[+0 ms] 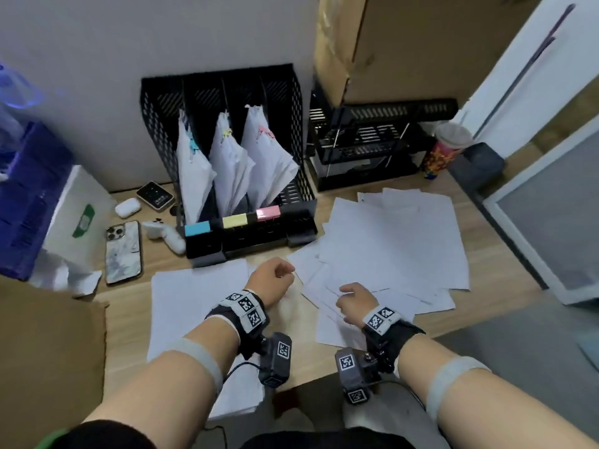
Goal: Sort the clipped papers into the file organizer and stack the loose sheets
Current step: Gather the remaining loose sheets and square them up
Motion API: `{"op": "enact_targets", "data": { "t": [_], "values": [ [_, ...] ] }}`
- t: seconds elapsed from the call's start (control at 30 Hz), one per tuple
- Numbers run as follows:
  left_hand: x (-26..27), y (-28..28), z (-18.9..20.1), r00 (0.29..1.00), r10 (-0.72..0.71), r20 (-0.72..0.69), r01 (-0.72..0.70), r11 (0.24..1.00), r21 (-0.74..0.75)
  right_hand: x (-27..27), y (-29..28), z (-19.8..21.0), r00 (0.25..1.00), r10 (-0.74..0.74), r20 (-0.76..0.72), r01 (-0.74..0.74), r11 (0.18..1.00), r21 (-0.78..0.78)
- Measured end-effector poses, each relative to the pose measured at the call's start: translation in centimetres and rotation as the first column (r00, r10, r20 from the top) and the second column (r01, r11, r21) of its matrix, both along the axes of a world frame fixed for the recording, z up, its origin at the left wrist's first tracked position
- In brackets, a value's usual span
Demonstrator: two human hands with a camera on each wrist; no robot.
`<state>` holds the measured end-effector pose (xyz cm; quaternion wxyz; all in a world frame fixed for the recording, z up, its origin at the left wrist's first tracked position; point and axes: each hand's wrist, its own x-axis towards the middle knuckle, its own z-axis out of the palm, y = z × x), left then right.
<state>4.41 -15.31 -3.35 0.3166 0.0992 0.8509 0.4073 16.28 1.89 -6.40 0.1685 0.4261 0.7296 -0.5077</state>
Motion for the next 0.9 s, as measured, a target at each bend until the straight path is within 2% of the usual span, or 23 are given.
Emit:
{"op": "enact_targets", "data": {
  "t": [0.1,0.2,0.27,0.37,0.47,0.6,0.73,0.8,0.9],
  "values": [
    [0.6,4.9,-0.8,0.989,-0.134,0.069,0.136,0.99,-0.025,2.8,5.5,0.2,0.991,-0.129,0.019,0.128,0.99,0.055],
    [1.5,9.2,-2.5,0.973,-0.191,0.133,0.208,0.969,-0.133,5.5,10.8,-0.1,0.978,-0.207,0.035,0.2,0.969,0.143],
    [2.0,11.7,-3.5,0.972,-0.164,0.17,0.199,0.955,-0.22,6.9,14.0,-0.4,0.969,-0.246,0.032,0.236,0.954,0.185],
    [2.3,14.7,-4.5,0.986,-0.09,0.141,0.14,0.903,-0.405,8.0,18.2,-0.9,0.965,-0.262,0.022,0.252,0.945,0.209],
    [2.5,16.6,-5.2,0.989,0.025,0.143,0.048,0.875,-0.482,7.8,21.8,-1.3,0.97,-0.241,0.023,0.23,0.947,0.223],
    [2.6,17.9,-5.6,0.977,0.15,0.149,-0.057,0.866,-0.496,6.0,25.4,-1.7,0.982,-0.185,0.047,0.165,0.946,0.279],
    [2.3,18.4,-5.3,0.962,0.241,0.126,-0.169,0.892,-0.419,4.5,27.8,-2.2,0.992,-0.099,0.079,0.074,0.959,0.272],
    [2.0,18.6,-5.1,0.965,0.24,0.107,-0.189,0.917,-0.352,4.0,28.6,-1.9,0.994,-0.047,0.098,0.016,0.957,0.29],
    [0.5,18.4,-5.1,0.971,0.229,0.069,-0.198,0.932,-0.302,3.6,30.0,-1.5,0.994,-0.077,0.082,0.049,0.952,0.301]
  ]
}}
